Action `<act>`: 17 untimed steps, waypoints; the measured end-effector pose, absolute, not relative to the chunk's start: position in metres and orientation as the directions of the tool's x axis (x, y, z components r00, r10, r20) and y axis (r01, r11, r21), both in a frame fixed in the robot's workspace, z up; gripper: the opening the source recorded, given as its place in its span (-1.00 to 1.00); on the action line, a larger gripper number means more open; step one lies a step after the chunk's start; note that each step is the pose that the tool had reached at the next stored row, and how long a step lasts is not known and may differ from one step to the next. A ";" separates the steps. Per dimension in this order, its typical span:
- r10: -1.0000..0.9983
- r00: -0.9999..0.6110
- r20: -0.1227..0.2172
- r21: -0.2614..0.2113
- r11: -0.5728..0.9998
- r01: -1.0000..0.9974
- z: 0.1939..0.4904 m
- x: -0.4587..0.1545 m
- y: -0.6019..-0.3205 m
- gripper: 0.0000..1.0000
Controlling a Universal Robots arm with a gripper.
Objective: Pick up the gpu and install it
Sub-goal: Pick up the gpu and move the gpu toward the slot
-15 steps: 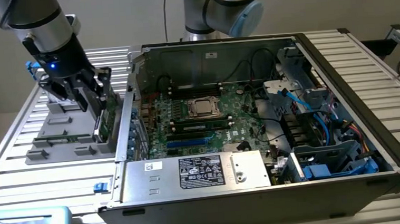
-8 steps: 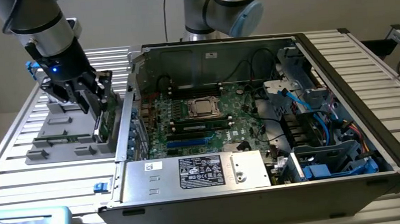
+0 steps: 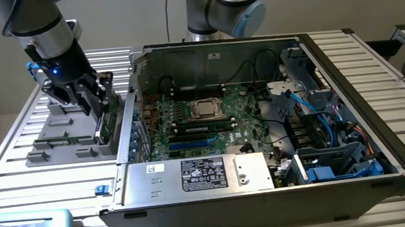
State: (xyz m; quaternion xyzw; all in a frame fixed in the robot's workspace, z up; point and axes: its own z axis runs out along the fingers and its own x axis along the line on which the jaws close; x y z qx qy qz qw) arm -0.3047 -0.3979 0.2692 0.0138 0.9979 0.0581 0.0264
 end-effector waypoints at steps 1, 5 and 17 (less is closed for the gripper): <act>0.031 -0.998 -0.053 0.117 0.993 0.024 0.268 -0.306 -0.398 -0.04; 0.031 -0.998 -0.063 0.118 0.993 0.023 0.263 -0.307 -0.398 -0.04; 0.032 -0.996 -0.088 0.133 0.991 0.020 0.249 -0.307 -0.398 -0.04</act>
